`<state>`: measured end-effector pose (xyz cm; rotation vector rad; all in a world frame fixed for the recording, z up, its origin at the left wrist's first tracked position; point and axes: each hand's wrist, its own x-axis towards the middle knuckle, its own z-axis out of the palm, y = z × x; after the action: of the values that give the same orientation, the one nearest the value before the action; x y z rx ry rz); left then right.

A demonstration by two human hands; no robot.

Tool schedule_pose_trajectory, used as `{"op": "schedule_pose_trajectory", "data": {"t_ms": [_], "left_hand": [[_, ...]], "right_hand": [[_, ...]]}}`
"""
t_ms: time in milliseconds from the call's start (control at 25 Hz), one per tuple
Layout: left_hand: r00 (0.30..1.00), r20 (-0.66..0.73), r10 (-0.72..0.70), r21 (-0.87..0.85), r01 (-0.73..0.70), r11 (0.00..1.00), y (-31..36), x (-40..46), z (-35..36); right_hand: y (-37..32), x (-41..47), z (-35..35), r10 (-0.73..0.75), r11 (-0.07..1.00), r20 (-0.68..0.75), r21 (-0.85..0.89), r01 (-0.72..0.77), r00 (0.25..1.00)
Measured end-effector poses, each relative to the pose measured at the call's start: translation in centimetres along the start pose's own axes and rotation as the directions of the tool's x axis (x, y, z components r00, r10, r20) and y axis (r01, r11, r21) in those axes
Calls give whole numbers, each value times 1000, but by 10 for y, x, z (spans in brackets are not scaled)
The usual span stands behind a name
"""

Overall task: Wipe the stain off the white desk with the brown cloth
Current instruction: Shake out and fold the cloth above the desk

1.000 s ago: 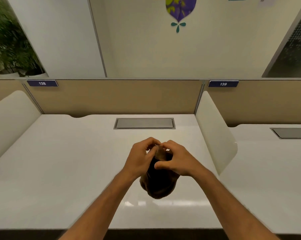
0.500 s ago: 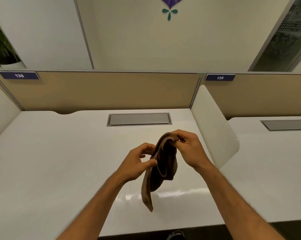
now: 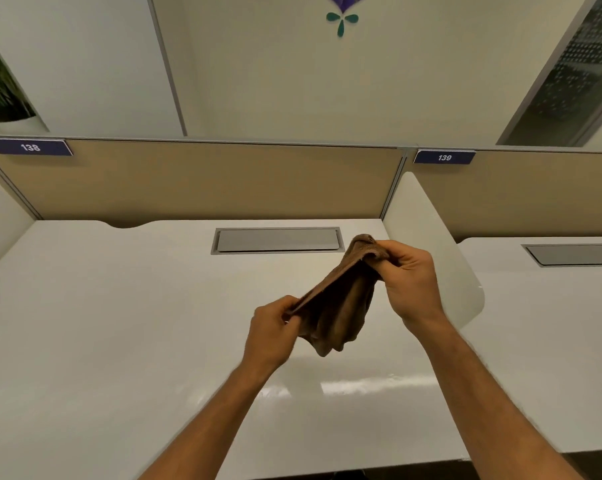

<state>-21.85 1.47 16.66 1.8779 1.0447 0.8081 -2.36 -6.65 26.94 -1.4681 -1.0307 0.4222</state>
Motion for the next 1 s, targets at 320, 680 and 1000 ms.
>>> {"op": "schedule_pose_trajectory", "data": {"t_ms": [320, 680, 1000], "left_hand": [[998, -55, -9, -344, -11, 939, 32, 43, -32], [993, -46, 105, -232, -113, 966, 41, 45, -29], [989, -94, 117, -256, -138, 957, 45, 43, -41]], "right_hand": [[31, -16, -17, 153, 960, 135, -257, -114, 979], [48, -32, -14, 404, 868, 452, -464, -176, 795], [34, -29, -23, 256, 909, 317, -402, -115, 913]]}}
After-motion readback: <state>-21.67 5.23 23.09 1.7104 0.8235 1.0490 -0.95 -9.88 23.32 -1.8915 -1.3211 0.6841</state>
